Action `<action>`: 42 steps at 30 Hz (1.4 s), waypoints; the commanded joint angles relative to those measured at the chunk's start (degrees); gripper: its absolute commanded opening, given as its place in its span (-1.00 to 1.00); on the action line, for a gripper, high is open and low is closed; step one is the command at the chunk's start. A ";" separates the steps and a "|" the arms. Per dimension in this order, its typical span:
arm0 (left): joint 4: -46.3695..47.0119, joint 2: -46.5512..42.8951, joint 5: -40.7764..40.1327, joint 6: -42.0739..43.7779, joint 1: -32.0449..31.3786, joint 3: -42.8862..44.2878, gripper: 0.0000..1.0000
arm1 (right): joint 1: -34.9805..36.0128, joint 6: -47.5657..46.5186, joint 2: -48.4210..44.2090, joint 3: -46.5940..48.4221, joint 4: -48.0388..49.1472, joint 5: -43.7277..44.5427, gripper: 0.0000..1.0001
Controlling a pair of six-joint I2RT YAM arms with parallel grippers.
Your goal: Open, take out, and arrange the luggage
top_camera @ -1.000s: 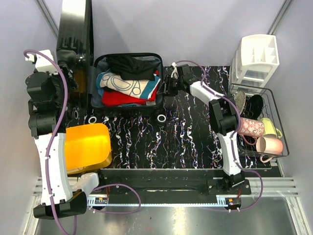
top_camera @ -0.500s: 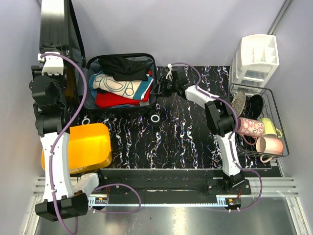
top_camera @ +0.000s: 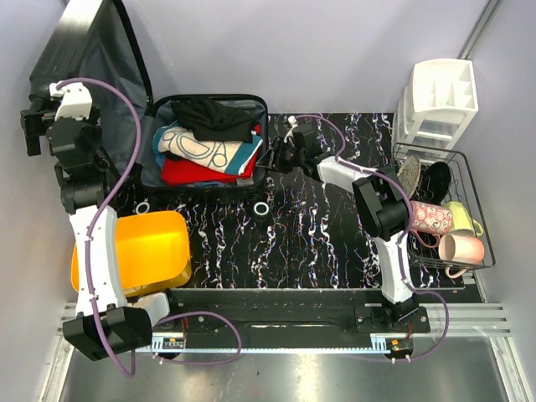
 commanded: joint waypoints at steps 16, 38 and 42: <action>-41.50 -6.44 37.84 3.99 -0.43 13.79 0.98 | 4.25 2.72 -6.29 -3.64 0.50 -11.15 -0.85; -61.23 5.60 48.10 33.01 -1.83 -16.60 0.69 | -6.73 -11.34 -20.96 -8.64 -9.34 -10.27 0.68; -54.20 7.79 47.84 27.24 -10.85 -20.22 0.61 | -9.28 -14.16 -24.30 -11.54 -11.27 -10.71 0.68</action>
